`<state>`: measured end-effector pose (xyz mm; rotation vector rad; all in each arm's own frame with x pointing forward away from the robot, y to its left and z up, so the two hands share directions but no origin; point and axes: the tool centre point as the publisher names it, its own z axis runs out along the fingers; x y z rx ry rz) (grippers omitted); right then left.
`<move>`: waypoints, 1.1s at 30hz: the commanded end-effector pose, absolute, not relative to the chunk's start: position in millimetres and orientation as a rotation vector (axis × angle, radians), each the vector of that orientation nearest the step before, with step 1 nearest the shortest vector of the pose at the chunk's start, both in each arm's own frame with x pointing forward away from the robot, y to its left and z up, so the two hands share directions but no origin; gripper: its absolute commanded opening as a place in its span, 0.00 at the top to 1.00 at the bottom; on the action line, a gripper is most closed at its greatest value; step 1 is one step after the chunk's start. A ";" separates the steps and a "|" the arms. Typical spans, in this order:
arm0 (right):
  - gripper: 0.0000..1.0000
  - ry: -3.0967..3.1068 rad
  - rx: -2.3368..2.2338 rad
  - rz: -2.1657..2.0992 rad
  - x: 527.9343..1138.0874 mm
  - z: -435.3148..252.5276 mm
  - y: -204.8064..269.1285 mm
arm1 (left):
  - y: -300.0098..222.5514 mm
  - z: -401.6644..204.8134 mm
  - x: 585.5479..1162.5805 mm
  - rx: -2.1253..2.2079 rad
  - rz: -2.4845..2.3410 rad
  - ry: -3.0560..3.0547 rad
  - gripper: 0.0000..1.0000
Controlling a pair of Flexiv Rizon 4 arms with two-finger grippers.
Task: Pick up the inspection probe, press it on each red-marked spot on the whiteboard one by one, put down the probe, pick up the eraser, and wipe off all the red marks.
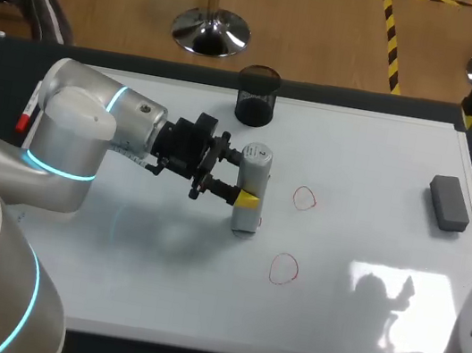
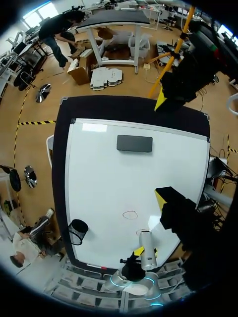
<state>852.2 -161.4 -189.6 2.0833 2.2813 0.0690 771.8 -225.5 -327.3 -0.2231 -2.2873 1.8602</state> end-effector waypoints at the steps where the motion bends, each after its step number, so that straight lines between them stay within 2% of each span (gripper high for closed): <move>1: 0.00 2.284 2.083 0.067 852.6 -188.7 -162.2 | -225.0 -332.9 770.9 -0.222 1.860 -2.287 1.00; 33: 0.00 2.223 2.108 0.157 842.8 -206.9 -170.0 | -225.0 -332.9 770.9 -0.222 1.860 -2.287 1.00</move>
